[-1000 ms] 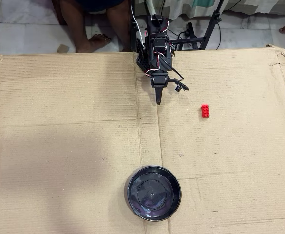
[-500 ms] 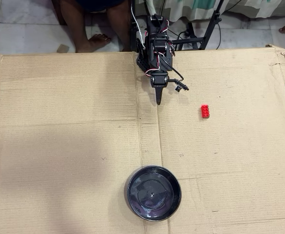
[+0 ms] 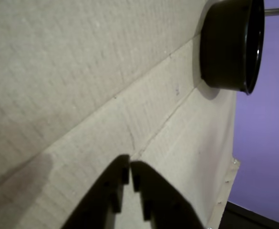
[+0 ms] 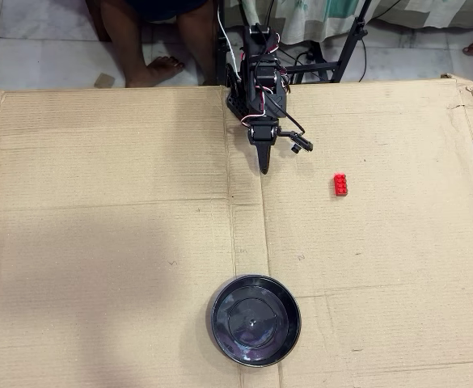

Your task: Grasp a lego block and put it in the bin.

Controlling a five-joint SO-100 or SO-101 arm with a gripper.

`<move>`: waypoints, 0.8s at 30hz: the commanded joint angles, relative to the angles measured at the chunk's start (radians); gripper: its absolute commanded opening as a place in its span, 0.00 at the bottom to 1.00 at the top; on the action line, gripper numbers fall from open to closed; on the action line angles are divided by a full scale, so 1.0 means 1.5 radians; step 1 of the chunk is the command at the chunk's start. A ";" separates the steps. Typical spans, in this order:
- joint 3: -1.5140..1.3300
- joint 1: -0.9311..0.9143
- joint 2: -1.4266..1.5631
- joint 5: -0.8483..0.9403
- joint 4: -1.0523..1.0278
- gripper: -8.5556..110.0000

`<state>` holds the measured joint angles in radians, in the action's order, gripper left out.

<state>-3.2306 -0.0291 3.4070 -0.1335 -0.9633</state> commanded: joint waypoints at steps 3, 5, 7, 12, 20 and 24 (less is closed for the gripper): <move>0.018 0.002 0.001 -0.004 -0.007 0.08; 0.036 0.002 -0.013 -0.004 -0.008 0.08; 0.053 0.002 -0.041 -0.005 -0.002 0.08; 0.130 0.003 -0.147 -0.060 -0.001 0.08; 0.292 0.059 -0.350 -0.240 0.000 0.08; 0.360 0.117 -0.436 -0.416 0.000 0.08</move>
<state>-2.7750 0.1120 2.8057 -0.6427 -0.9725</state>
